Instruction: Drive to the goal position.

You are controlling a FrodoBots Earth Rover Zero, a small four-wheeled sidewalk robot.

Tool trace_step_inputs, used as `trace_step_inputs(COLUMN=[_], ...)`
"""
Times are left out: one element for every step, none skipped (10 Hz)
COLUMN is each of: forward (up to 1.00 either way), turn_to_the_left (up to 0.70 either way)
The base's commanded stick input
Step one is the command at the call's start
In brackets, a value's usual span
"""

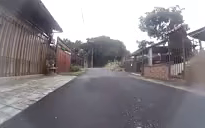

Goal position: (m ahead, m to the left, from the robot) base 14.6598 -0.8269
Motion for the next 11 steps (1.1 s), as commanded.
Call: trace_step_inputs(forward=[0.7, 0.7, 0.7, 0.7, 0.7, 0.7, 0.7, 0.7, 0.7, 0.7, 0.7], turn_to_the_left=[0.0, 0.0, 0.0, 0.0, 0.0, 0.0, 0.0, 0.0, 0.0, 0.0, 0.0])
